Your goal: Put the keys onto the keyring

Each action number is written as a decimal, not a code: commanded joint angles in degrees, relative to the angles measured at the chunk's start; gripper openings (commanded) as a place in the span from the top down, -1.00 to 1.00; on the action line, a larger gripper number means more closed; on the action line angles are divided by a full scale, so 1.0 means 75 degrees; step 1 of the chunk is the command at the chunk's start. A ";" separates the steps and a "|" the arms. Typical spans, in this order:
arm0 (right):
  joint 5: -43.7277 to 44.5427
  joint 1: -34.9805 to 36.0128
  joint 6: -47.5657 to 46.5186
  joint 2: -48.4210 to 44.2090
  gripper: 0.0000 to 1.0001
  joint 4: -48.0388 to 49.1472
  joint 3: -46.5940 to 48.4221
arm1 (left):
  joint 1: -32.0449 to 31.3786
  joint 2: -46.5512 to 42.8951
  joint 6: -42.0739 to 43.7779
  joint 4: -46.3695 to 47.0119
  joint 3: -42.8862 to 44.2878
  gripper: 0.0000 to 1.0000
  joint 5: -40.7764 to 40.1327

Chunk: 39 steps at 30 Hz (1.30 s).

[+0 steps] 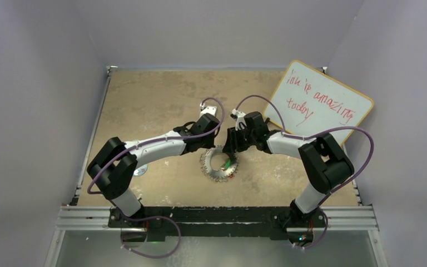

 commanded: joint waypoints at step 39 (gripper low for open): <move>-0.1227 -0.0058 -0.0227 -0.0110 0.91 -0.1094 0.0681 | 0.1361 -0.0536 -0.2835 0.4132 -0.3822 0.68 0.4172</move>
